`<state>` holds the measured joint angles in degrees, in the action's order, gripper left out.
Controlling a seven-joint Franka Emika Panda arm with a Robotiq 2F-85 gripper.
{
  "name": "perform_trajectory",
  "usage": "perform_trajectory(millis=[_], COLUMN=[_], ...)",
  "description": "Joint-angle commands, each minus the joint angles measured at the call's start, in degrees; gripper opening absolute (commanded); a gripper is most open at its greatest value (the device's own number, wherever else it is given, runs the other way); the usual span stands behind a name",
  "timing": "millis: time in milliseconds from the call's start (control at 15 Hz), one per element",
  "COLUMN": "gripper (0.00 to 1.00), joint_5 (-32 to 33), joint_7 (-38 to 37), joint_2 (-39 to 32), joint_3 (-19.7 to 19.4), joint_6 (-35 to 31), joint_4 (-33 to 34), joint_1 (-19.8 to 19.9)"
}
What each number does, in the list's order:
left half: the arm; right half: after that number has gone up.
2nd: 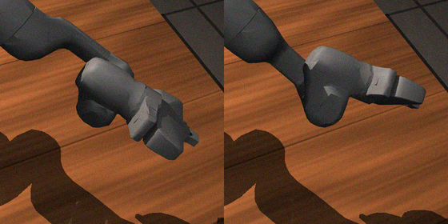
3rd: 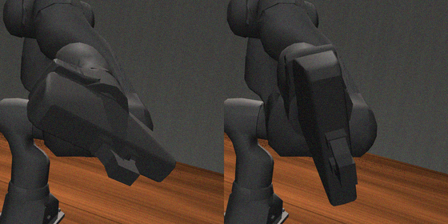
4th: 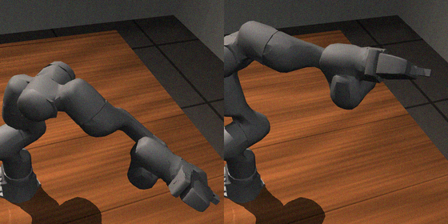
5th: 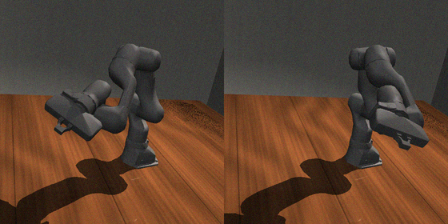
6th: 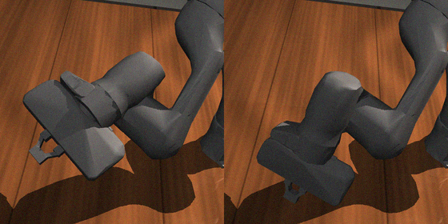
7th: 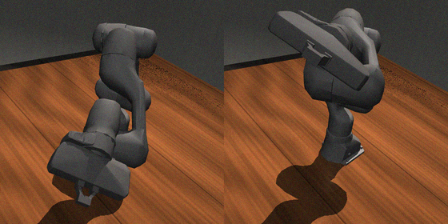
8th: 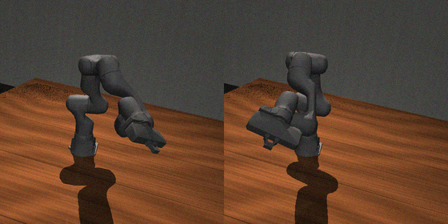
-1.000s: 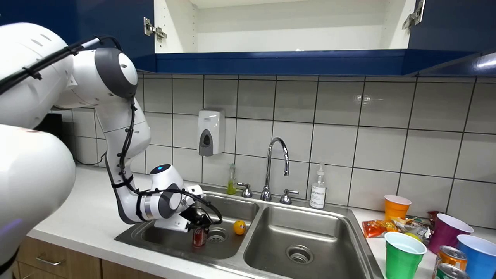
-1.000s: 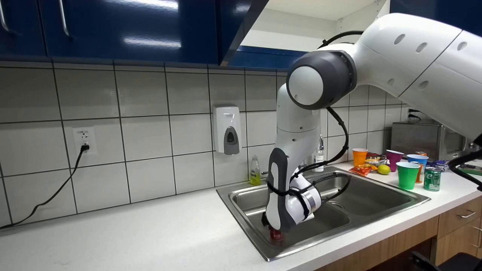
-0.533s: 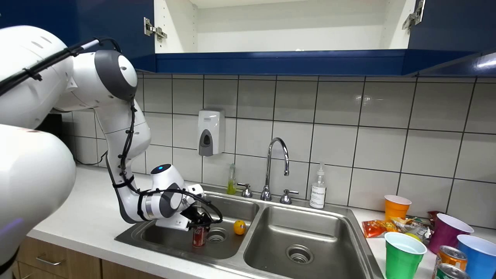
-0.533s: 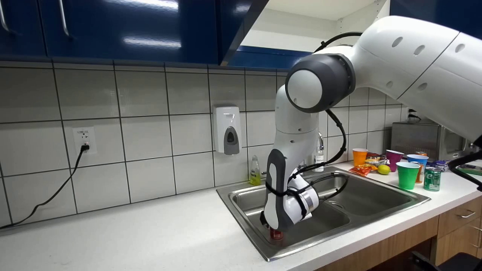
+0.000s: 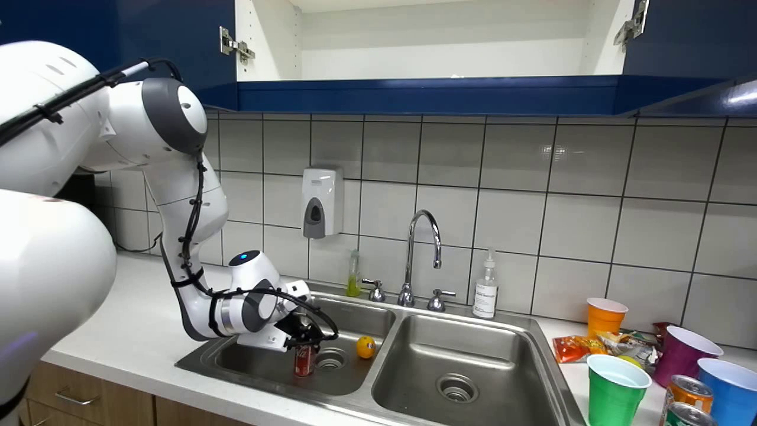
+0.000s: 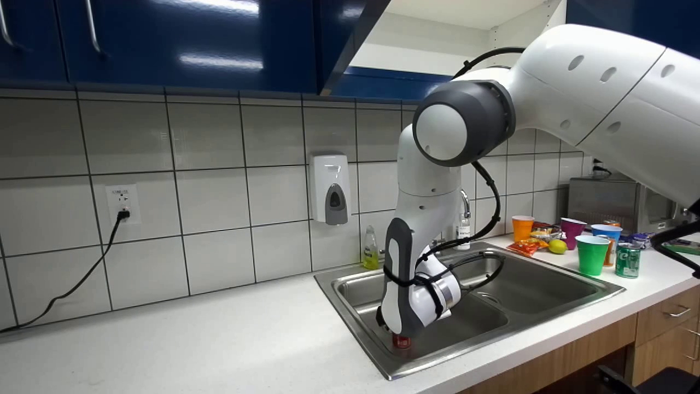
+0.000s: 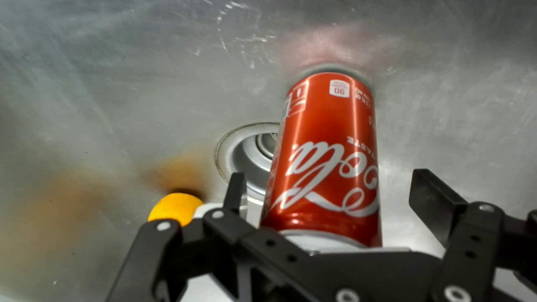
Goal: Remove the red can from the sink and put it in the cabinet
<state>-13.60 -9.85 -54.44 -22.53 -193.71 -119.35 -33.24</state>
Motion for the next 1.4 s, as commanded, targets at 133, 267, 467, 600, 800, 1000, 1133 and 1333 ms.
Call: perform_trajectory(millis=[133,267,467,600,800,1000,1133,1333], gripper=[1.00,1.00,0.72,0.56,0.40,0.40,0.40,0.40], joint_5=[-2.0,-2.0,-2.0,-2.1,-2.3,-2.4,-2.4,-2.4], joint_7=[1.4,1.5,1.5,1.4,1.4,1.4,1.4,1.6], joint_2=[-0.9,-1.0,-1.2,-1.3,-1.4,-1.4,-1.2,-0.3], joint_3=[-1.2,-1.5,-1.6,-1.6,-1.8,-2.0,-2.1,-2.5], joint_6=[-0.2,-0.1,-0.1,-0.1,-0.2,-0.2,0.1,1.3], joint_4=[0.8,0.8,0.9,0.8,0.8,0.6,0.3,-0.3], joint_1=[-1.5,-1.8,-1.9,-1.9,-2.1,-2.4,-2.5,-2.5])
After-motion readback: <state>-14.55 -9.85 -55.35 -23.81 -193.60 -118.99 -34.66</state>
